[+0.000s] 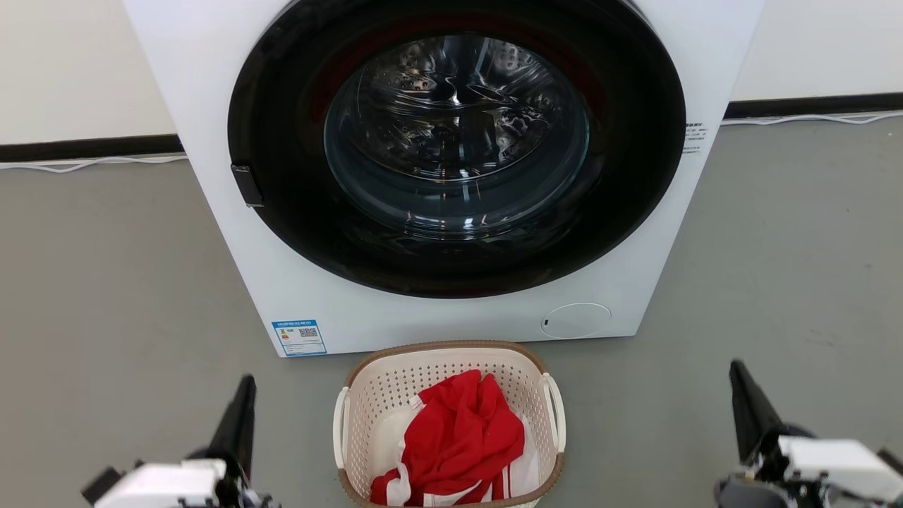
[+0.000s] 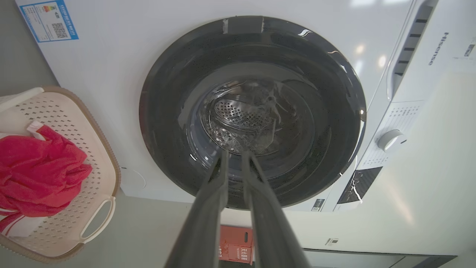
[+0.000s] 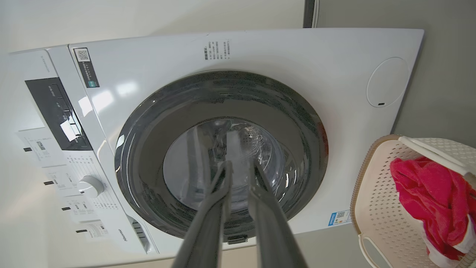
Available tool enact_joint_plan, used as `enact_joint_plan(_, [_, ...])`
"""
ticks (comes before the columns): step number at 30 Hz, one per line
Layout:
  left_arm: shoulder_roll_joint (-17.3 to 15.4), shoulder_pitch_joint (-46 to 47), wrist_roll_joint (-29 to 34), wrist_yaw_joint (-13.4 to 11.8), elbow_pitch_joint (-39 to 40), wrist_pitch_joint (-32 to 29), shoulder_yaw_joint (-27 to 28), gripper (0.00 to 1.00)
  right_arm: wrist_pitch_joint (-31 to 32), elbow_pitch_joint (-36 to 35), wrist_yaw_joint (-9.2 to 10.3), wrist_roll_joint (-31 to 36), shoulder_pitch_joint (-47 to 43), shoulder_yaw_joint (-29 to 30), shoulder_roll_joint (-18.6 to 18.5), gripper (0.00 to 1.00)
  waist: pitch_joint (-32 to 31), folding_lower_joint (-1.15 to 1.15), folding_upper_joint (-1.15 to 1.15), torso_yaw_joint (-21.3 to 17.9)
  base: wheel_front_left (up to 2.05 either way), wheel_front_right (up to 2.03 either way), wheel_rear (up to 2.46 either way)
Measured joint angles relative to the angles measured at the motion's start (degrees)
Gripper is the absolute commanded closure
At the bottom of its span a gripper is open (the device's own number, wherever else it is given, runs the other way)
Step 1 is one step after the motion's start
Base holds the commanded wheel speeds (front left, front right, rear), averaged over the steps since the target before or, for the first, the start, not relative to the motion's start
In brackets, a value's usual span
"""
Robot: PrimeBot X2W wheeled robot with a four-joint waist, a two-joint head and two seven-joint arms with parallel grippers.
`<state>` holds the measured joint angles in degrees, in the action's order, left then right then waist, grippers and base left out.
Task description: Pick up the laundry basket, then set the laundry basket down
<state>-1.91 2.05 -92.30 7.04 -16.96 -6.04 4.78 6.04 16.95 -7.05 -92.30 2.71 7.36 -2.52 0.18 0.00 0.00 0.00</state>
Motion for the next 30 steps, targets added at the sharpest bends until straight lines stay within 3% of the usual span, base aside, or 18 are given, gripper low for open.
enact_joint_plan(11, [0.4, -2.7, 0.9, -0.2, -1.1, 1.1, -0.7, 0.0, -1.0, 1.7, 0.04, 0.7, -2.6, -0.6, 0.5, 0.0, -0.1, 0.02, 0.0, 0.0, 0.0, 0.0, 0.0])
enact_joint_plan(30, [0.3, -2.7, 11.2, -2.6, 3.4, 4.1, -3.0, 0.0, -3.8, -0.7, 0.04, 9.5, -2.6, -1.7, 0.5, 0.0, 0.0, 0.01, 0.0, -0.1, 0.0, 0.0, 0.0])
